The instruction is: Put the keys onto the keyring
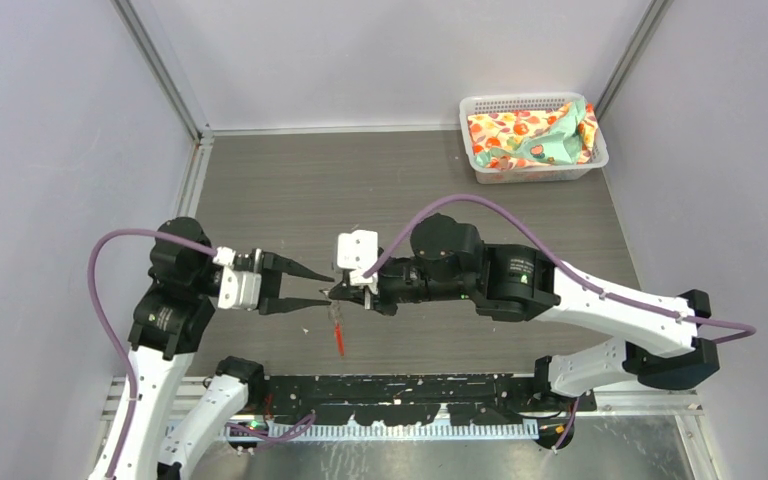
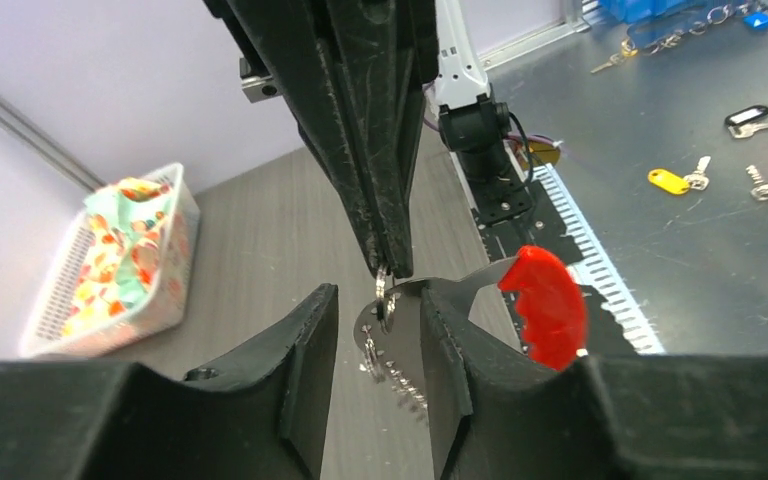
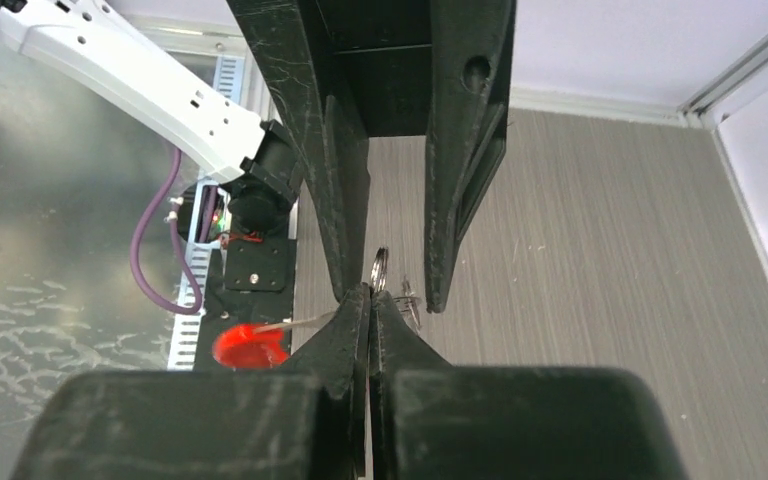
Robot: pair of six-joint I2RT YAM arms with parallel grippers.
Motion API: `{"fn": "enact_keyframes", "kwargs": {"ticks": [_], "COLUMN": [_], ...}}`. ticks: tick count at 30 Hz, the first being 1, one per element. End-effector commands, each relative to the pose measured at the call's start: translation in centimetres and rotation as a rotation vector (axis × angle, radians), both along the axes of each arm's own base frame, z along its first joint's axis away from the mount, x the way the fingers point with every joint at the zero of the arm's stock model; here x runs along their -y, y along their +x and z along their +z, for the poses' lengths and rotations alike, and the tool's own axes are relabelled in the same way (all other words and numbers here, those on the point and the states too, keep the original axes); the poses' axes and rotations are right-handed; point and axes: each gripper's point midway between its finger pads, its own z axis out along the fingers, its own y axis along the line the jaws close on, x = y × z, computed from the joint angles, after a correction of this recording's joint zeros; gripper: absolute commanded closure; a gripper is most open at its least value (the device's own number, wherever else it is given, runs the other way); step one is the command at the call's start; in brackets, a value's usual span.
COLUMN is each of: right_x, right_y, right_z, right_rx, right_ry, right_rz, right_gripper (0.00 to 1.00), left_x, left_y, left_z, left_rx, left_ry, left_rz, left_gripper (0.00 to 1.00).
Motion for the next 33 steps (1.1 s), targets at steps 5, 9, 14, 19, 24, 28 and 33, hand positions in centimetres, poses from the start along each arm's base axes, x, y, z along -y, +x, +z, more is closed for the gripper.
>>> {"fn": "enact_keyframes", "kwargs": {"ticks": [5, 9, 14, 19, 24, 28, 33], "right_x": [1.3, 1.3, 0.9, 0.5, 0.1, -0.1, -0.4], "right_y": [-0.2, -0.2, -0.1, 0.0, -0.1, -0.2, -0.3], "right_z": [-1.3, -2.3, -2.6, -2.3, -1.8, -1.7, -2.1], "right_rx": [-0.1, -0.131, -0.157, -0.16, -0.161, -0.165, -0.171], "right_ry": [-0.186, -0.275, -0.334, -0.335, -0.322, -0.326, -0.34], "right_rz": [-0.042, -0.053, -0.063, -0.065, -0.054, -0.046, -0.036], "right_gripper": [0.99, 0.99, 0.99, 0.99, 0.99, 0.99, 0.99], "left_x": [0.0, -0.3, -0.4, -0.5, -0.5, -0.6, -0.7], "left_y": [0.3, 0.0, -0.3, -0.7, -0.8, -0.9, -0.7], "left_z": [-0.7, -1.4, -1.9, -2.2, -2.8, -3.3, -3.5], "left_rx": [-0.147, -0.119, -0.135, -0.153, -0.142, -0.136, -0.076], "left_ry": [0.052, 0.08, 0.093, 0.094, 0.102, 0.122, 0.133], "left_rz": [0.022, 0.026, 0.03, 0.015, 0.013, 0.017, 0.027], "left_gripper": [0.71, 0.78, 0.82, 0.86, 0.94, 0.92, 0.79]}}
